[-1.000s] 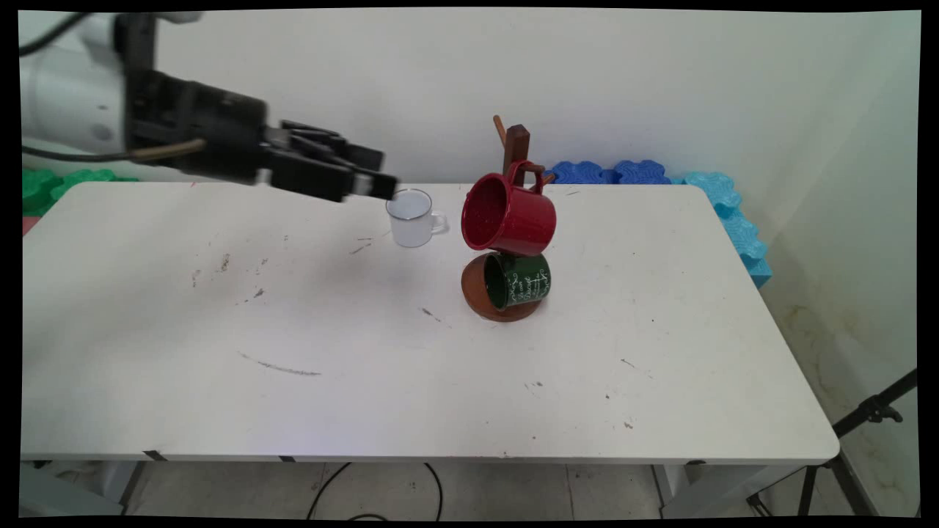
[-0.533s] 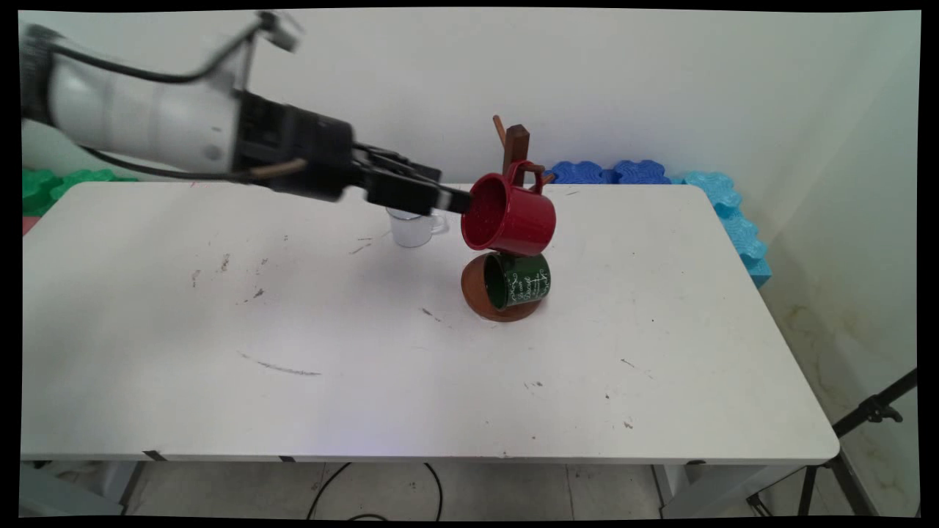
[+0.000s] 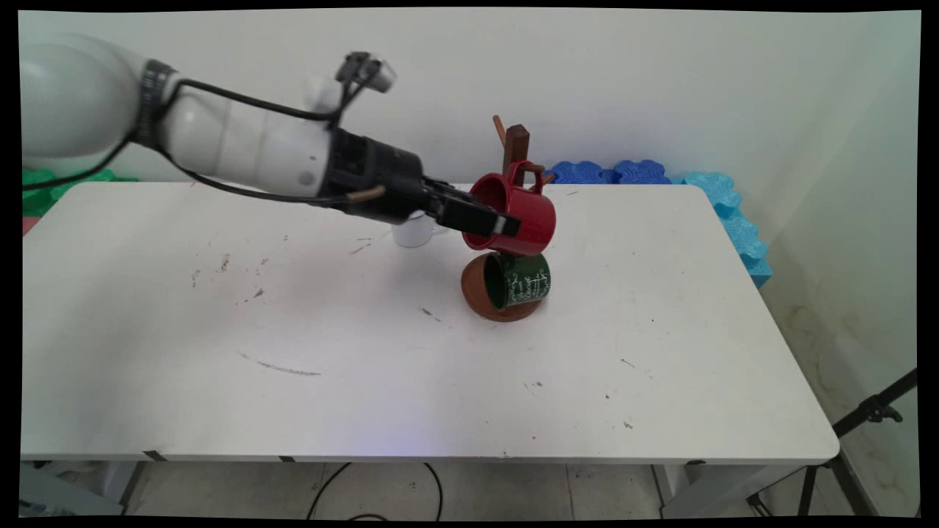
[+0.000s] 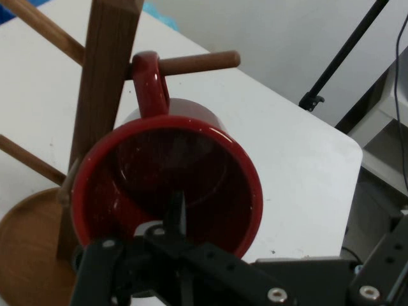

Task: Pick up the red mug from the rack

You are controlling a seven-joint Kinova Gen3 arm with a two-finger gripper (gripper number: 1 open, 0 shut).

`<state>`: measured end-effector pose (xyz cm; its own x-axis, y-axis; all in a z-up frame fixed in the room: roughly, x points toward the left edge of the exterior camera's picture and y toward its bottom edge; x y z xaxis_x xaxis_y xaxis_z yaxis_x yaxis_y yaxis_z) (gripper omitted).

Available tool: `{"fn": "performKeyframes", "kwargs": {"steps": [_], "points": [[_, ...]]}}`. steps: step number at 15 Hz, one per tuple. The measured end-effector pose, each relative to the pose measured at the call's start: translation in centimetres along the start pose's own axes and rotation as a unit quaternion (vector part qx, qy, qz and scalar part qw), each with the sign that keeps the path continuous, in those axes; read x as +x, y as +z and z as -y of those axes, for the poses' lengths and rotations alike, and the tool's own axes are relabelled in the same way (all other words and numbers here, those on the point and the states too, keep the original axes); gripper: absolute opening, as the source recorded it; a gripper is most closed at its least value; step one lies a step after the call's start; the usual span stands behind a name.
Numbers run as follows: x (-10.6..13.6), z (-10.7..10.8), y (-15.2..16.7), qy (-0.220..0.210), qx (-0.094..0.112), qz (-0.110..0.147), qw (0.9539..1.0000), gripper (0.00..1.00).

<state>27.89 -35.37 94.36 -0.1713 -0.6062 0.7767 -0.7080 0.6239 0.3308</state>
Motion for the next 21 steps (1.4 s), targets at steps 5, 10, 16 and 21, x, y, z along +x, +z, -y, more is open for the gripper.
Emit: {"fn": "performKeyframes", "kwargs": {"steps": [5, 10, 16, 21], "points": [[0.2, 0.1, 2.8, -0.01, 0.005, 0.011, 0.9999, 1.0], [0.3, 0.1, 4.6, -0.015, 0.006, 0.017, 0.9997, 1.0], [0.5, 0.0, 5.7, -0.016, 0.005, 0.02, 0.9997, 0.0], [0.5, -0.2, 6.2, -0.015, 0.003, 0.021, 0.9997, 0.0]]}}
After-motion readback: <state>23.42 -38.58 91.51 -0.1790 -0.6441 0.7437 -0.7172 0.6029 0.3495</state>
